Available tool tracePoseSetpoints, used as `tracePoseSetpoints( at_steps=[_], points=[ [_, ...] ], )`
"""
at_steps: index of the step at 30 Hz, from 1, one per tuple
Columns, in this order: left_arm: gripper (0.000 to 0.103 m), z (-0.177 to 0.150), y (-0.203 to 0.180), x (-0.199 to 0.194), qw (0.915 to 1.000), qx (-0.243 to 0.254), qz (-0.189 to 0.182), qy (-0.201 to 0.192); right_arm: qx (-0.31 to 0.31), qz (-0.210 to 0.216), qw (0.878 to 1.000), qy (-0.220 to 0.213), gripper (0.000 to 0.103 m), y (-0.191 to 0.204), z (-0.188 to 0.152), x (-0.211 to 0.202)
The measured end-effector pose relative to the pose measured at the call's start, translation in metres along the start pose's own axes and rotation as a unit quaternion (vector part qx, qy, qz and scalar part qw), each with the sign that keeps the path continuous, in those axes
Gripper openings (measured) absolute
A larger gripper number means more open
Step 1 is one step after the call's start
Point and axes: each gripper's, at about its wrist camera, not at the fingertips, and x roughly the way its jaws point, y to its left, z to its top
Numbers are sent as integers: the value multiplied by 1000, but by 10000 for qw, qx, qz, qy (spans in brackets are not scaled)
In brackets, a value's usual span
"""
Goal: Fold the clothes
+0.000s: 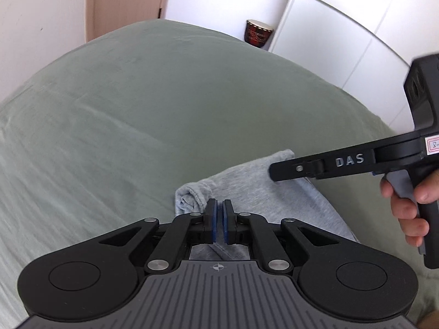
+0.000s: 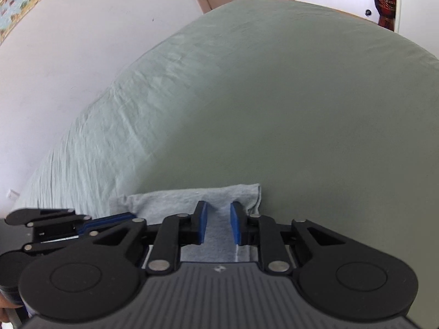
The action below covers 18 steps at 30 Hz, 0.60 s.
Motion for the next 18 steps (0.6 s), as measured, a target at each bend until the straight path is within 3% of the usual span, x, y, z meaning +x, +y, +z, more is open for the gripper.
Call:
tracePoseSetpoints(
  at_steps=[3, 5, 8, 12, 18],
  points=[
    [6, -5, 11, -19, 9996, -281, 97, 18, -117, -282, 9994, -131, 23, -8, -3, -21],
    [25, -9, 14, -31, 9981, -343, 503, 68, -154, -309, 9992, -178, 26, -14, -5, -38],
    [27, -22, 10, -63, 9962, -426, 752, 94, -425, -257, 9984, -254, 36, -8, -28, -74],
    [27, -39, -24, -111, 9937, -319, 1060, 200, -854, -209, 9955, -358, 53, 5, -65, -125],
    [38, -85, -91, -208, 9909, -448, 1230, 298, -1301, -207, 9898, -541, 79, 36, -133, -201]
  ],
)
